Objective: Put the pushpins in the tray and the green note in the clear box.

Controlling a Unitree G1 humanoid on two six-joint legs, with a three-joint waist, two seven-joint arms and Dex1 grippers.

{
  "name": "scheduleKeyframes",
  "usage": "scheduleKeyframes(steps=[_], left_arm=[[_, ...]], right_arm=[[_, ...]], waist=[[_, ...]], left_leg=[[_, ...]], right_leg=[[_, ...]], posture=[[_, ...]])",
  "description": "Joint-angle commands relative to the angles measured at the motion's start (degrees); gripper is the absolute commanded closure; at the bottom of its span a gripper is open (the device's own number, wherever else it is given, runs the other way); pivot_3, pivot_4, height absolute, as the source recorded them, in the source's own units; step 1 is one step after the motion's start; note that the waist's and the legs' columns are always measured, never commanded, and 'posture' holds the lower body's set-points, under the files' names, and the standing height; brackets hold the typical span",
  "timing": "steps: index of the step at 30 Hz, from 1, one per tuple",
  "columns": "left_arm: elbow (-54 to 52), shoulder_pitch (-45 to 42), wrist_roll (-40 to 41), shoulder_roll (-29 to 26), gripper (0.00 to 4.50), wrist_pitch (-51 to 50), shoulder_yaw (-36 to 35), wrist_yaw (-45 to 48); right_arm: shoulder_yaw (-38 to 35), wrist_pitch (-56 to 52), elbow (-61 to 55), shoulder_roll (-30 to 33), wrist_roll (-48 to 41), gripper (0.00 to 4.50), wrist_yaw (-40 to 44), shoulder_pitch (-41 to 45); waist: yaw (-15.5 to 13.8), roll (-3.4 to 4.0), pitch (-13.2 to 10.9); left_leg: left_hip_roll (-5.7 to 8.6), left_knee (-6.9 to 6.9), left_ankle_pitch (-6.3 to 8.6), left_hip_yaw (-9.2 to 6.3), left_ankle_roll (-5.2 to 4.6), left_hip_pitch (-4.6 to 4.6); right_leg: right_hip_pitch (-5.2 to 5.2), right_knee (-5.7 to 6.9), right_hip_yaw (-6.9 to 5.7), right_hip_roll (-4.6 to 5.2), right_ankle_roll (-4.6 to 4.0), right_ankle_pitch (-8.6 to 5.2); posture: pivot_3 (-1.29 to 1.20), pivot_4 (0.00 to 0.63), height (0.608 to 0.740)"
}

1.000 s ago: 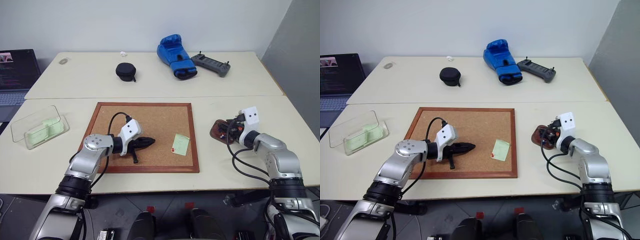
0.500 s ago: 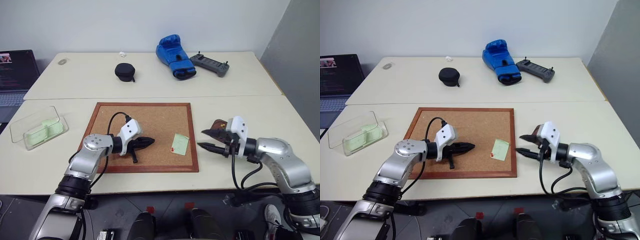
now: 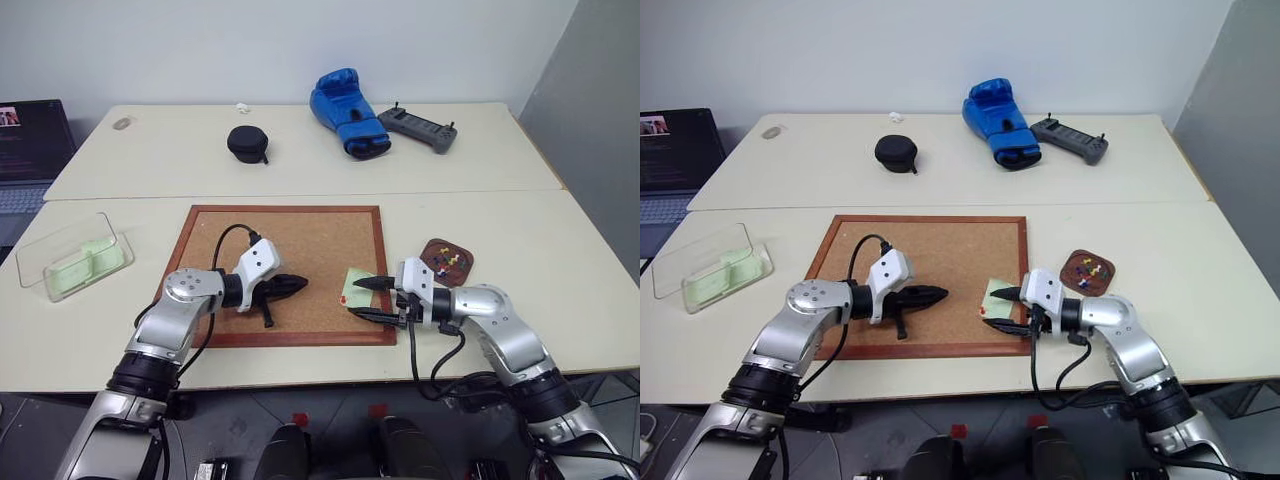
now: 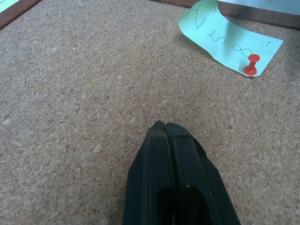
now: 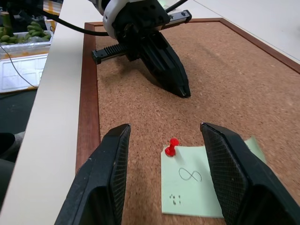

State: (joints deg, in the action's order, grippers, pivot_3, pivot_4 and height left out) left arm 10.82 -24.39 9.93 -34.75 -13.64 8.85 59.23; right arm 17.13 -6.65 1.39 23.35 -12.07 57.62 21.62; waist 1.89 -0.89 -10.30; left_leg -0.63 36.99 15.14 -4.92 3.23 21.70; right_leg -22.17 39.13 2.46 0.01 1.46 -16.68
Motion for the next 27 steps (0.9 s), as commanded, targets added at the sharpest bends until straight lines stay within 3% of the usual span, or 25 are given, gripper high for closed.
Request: scheduleKeyframes(steps=[1,19,23,27], left_arm=[[0.53,1.20,-1.42,-0.61,4.50,-1.62,0.52,-0.54],[-0.48,1.68,-1.28,-0.48,4.50,-2.35,0.38,-0.84],[-0.49,1.51,-1.23,-0.45,4.50,-2.46,0.45,-0.85],[-0.54,1.41,-1.19,-0.55,4.50,-2.56,0.43,-0.75]], right_arm=[[0.58,2.64,3.36,-2.60,1.22,1.98,-0.31,2.61],[0.91,2.47,10.61,-7.33,2.96,1.98,-0.06,4.86],[0.78,2.54,10.96,-7.36,3.13,2.57,-0.01,5.09],[0.77,2.73,11.06,-7.20,3.34,3.44,-0.12,4.80]], waist=[[0.06,0.00,0.00],[0.04,0.00,0.00],[0.05,0.00,0.00],[0.04,0.00,0.00]], left_leg=[[0.01,0.00,0.00,0.02,0.00,0.00],[0.01,0.00,0.00,0.01,0.00,0.00],[0.01,0.00,0.00,0.00,0.00,0.00],[0.01,0.00,0.00,0.01,0.00,0.00]], right_leg=[[0.00,0.00,0.01,0.00,0.00,0.00],[0.00,0.02,0.01,0.00,-0.01,0.00],[-0.01,0.02,0.00,0.00,-0.01,0.00],[-0.01,0.02,0.01,0.00,-0.01,0.00]], posture=[[0.00,0.150,0.740],[0.00,0.150,0.740],[0.00,0.150,0.740],[0.00,0.150,0.740]])
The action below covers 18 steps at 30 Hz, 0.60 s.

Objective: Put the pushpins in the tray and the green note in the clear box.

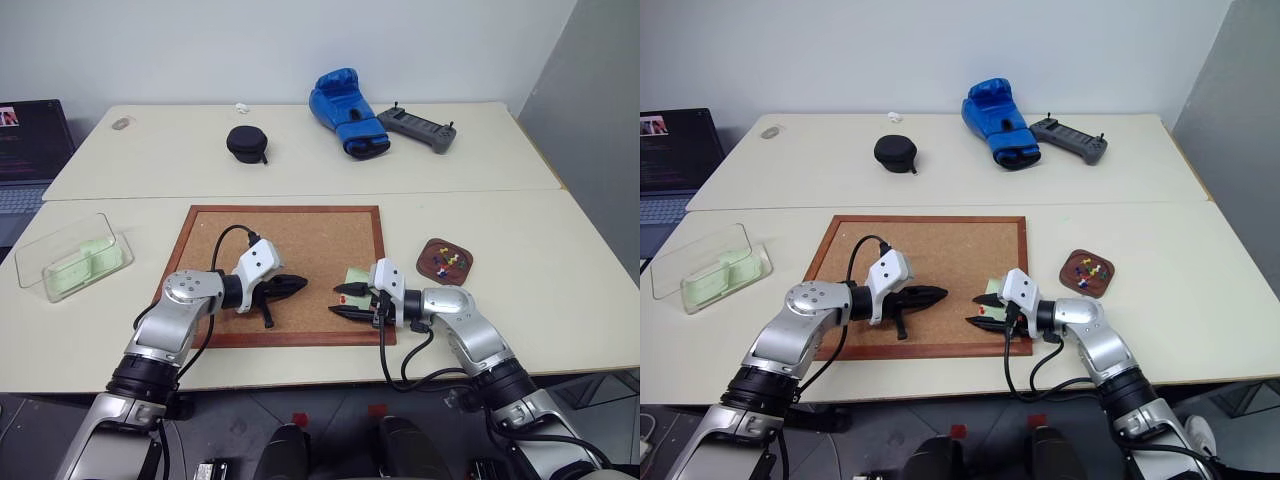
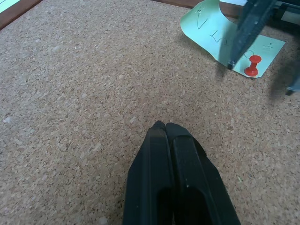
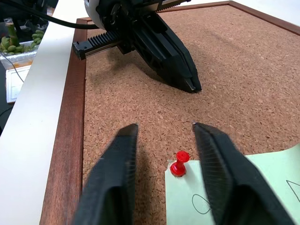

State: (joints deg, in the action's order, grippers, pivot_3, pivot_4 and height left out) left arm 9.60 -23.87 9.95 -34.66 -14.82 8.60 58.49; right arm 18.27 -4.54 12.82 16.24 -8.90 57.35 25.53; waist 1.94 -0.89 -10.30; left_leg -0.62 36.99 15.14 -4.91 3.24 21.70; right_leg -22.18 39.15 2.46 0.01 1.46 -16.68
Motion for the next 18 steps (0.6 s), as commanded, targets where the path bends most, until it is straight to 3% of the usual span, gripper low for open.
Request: scheduleKeyframes(steps=[1,6,18], left_arm=[[0.67,0.86,-1.20,-0.64,4.50,-1.41,0.69,0.02],[0.70,0.62,-1.21,-0.61,4.50,-1.52,0.73,0.08],[0.38,0.72,-1.15,-0.57,4.50,-1.71,0.71,-0.04]], right_arm=[[-0.31,0.65,-0.32,-0.09,0.32,3.57,0.05,0.81],[-0.25,1.19,0.46,-0.22,1.51,4.48,-0.55,0.95],[-1.88,0.59,-5.68,0.88,-1.18,4.49,0.70,1.26]], waist=[[0.00,0.00,0.00],[0.00,0.00,0.00],[0.00,0.00,0.00]], left_leg=[[0.00,0.00,0.00,0.00,0.00,0.00],[0.00,0.00,0.00,-0.01,0.00,0.00],[0.00,0.00,0.00,0.00,0.00,0.00]], right_leg=[[0.00,0.00,0.00,0.00,0.00,0.00],[0.00,0.00,-0.01,0.00,0.00,0.00],[0.00,0.01,0.00,0.00,0.00,0.00]], posture=[[0.00,0.150,0.740],[0.00,0.150,0.740],[0.00,0.150,0.740]])
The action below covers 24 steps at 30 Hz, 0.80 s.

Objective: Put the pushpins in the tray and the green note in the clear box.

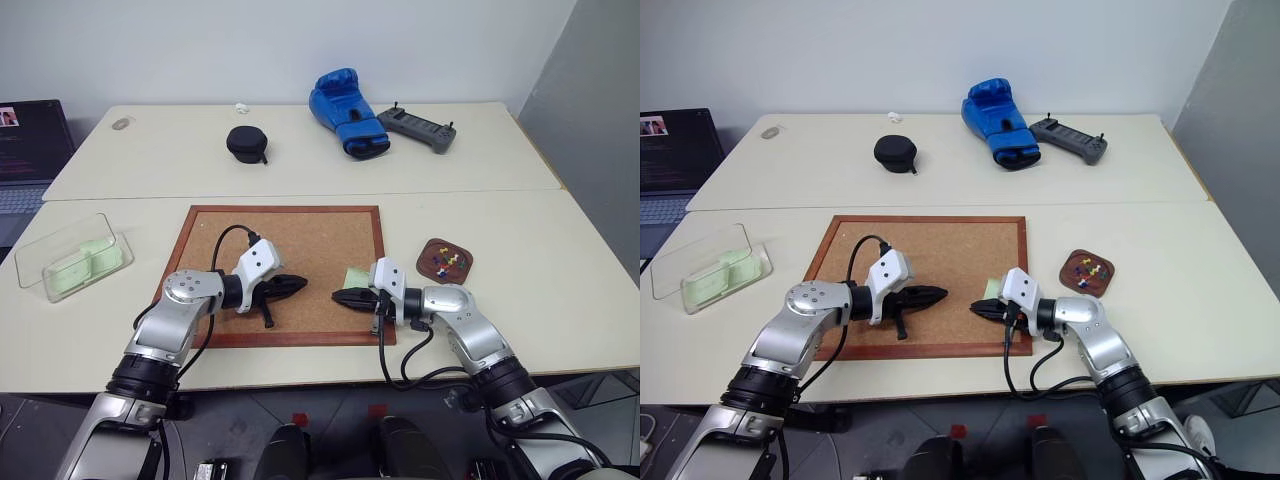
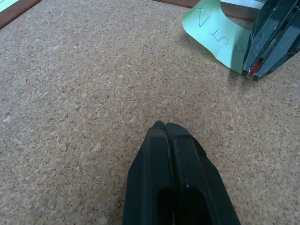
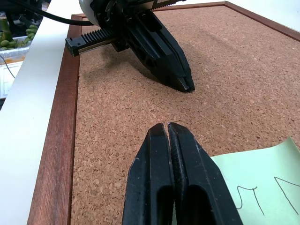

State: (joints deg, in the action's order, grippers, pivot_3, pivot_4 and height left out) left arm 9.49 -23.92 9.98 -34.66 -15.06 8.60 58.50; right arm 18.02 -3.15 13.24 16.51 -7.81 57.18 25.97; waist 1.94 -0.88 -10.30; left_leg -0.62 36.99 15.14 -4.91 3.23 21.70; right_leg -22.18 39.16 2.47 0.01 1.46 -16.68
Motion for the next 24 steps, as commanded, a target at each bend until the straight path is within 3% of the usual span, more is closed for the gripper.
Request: scheduleKeyframes(steps=[1,13,19,20,24], left_arm=[[0.47,0.79,-1.19,-0.57,4.50,-1.47,0.72,-0.08],[0.72,0.58,-1.34,0.20,4.50,-0.96,1.14,-0.32],[-2.09,-0.61,2.72,1.34,4.50,-5.80,-1.58,-0.49],[-3.23,-0.73,3.83,1.34,4.18,-6.98,-2.08,-0.14],[-7.03,-1.32,7.59,1.15,3.86,-11.55,-3.27,0.89]], right_arm=[[-1.77,-1.43,-7.23,0.81,-2.58,4.49,0.86,0.88],[-1.98,-5.40,-14.56,2.56,-3.62,4.49,0.57,0.81],[-3.30,-6.63,-16.06,3.92,-4.32,4.49,-0.10,0.86],[-3.69,-6.86,-16.35,4.25,-4.45,4.50,-0.26,0.69],[-5.30,-8.22,-17.83,5.42,-5.03,4.50,-1.06,-0.35]], waist=[[-0.02,0.00,-0.01],[-0.05,0.00,-0.01],[-0.07,0.00,-0.01],[-0.06,0.00,-0.01],[-0.07,-0.02,-0.03]], left_leg=[[0.00,0.00,0.00,-0.01,0.00,0.01],[0.02,0.00,0.00,-0.03,0.00,0.06],[0.02,0.01,0.00,-0.04,0.00,0.06],[0.01,0.02,0.00,-0.04,0.00,0.08],[0.00,0.01,0.00,-0.06,0.00,0.14]], right_leg=[[-0.01,0.00,0.00,0.00,0.00,0.00],[-0.04,-0.01,-0.02,0.02,0.00,0.00],[-0.03,-0.01,-0.03,0.02,0.00,0.00],[-0.03,-0.01,-0.03,0.03,0.00,0.00],[-0.08,-0.03,-0.04,0.03,0.00,0.00]], posture=[[0.00,0.150,0.740],[0.00,0.150,0.740],[0.00,0.150,0.740],[0.00,0.150,0.740],[0.00,0.150,0.740]])
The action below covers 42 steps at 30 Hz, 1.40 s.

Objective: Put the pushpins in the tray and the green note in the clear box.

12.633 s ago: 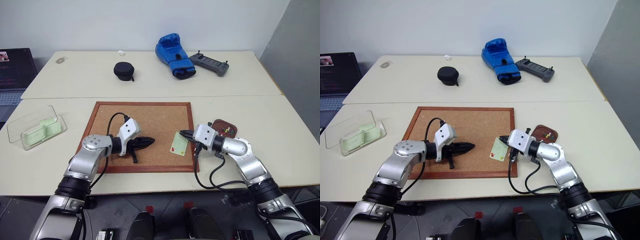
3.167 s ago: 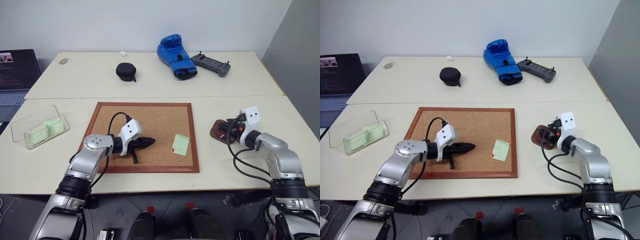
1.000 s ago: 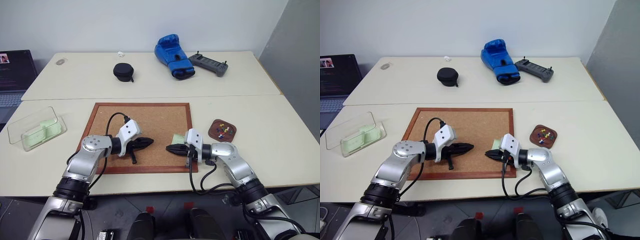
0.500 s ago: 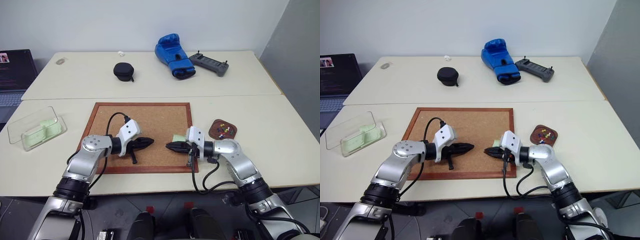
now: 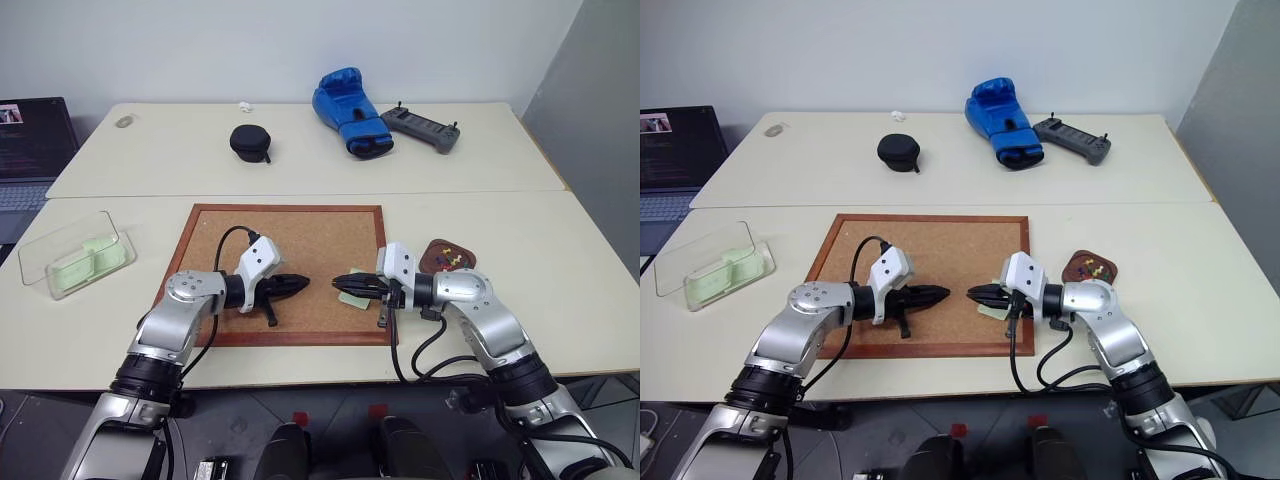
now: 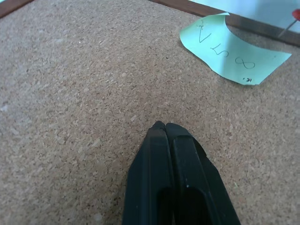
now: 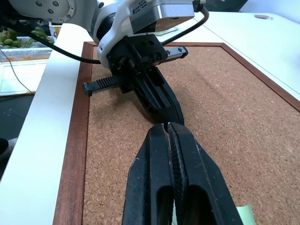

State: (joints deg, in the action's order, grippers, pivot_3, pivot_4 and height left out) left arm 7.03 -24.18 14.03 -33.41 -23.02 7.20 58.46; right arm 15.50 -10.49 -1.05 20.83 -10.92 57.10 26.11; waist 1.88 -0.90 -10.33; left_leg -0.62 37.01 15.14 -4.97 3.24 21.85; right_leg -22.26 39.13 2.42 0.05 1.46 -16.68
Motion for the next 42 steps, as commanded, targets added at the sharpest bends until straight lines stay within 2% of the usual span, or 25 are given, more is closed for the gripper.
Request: scheduleKeyframes(steps=[1,11,15,19,27,39,41,42], left_arm=[[-5.35,-1.23,4.31,-0.10,3.64,-4.54,-2.15,1.00],[-11.68,0.05,6.48,-1.41,1.79,-4.08,-2.94,1.77],[-16.57,0.09,7.19,-0.08,0.95,-3.84,-3.26,-0.27],[-18.80,0.13,7.26,1.13,0.14,-3.56,-3.35,-2.45],[-20.83,0.71,7.05,2.14,0.06,-4.04,-2.19,-3.79],[-21.37,2.34,6.68,0.85,0.06,-3.84,-1.95,-3.91],[-21.27,2.42,6.62,0.86,0.04,-3.98,-1.84,-4.16],[-21.26,2.45,6.63,0.86,0.04,-4.01,-1.81,-4.22]], right_arm=[[-3.30,-1.43,-4.15,1.44,-2.20,4.50,-1.28,-0.89],[-12.67,-11.55,-12.11,5.94,-6.04,4.50,-8.78,-4.81],[-21.37,-19.46,-12.20,7.59,-6.66,4.50,-17.37,-7.31],[-24.21,-23.37,-9.76,7.44,-6.73,4.50,-22.30,-6.95],[-23.66,-23.76,-0.24,5.43,-4.90,4.50,-28.08,-2.29],[-23.50,-23.73,6.20,4.44,-4.42,4.50,-30.24,-0.76],[-23.69,-23.70,5.97,4.47,-4.53,4.05,-30.44,-0.87],[-23.78,-23.72,5.87,4.47,-4.61,3.96,-30.50,-0.89]], waist=[[-0.02,0.00,0.00],[-0.07,-0.01,-0.01],[-0.12,-0.02,-0.02],[-0.15,-0.02,-0.02],[0.25,-0.01,-0.03],[-0.01,-0.01,-0.04],[-0.01,-0.01,-0.03],[-0.01,-0.01,-0.04]], left_leg=[[0.00,0.00,0.00,-0.01,0.00,0.02],[-0.03,-0.02,0.00,0.00,0.01,0.04],[-0.02,-0.04,0.00,-0.01,0.01,0.06],[0.00,-0.02,0.00,0.05,0.01,0.06],[0.01,-0.05,0.00,0.14,0.00,0.00],[0.03,-0.04,0.00,0.15,0.00,0.04],[0.03,-0.04,0.01,0.14,0.00,0.04],[0.03,-0.04,0.00,0.14,0.00,0.04]], right_leg=[[0.00,-0.01,-0.02,0.00,0.00,0.00],[-0.01,-0.04,0.02,0.07,0.00,0.00],[-0.01,-0.06,0.01,0.06,0.00,0.00],[0.00,-0.06,0.08,0.13,0.00,0.00],[-0.02,-0.04,0.12,-0.01,0.00,0.00],[-0.01,-0.08,0.13,0.07,0.00,0.00],[-0.01,-0.08,0.12,0.07,0.00,0.00],[-0.01,-0.08,0.12,0.07,0.00,0.00]], posture=[[0.00,0.150,0.740],[0.00,0.150,0.740],[0.00,0.150,0.740],[0.00,0.150,0.740],[0.00,0.150,0.740],[0.00,0.150,0.740],[0.00,0.150,0.740],[0.00,0.150,0.740]])
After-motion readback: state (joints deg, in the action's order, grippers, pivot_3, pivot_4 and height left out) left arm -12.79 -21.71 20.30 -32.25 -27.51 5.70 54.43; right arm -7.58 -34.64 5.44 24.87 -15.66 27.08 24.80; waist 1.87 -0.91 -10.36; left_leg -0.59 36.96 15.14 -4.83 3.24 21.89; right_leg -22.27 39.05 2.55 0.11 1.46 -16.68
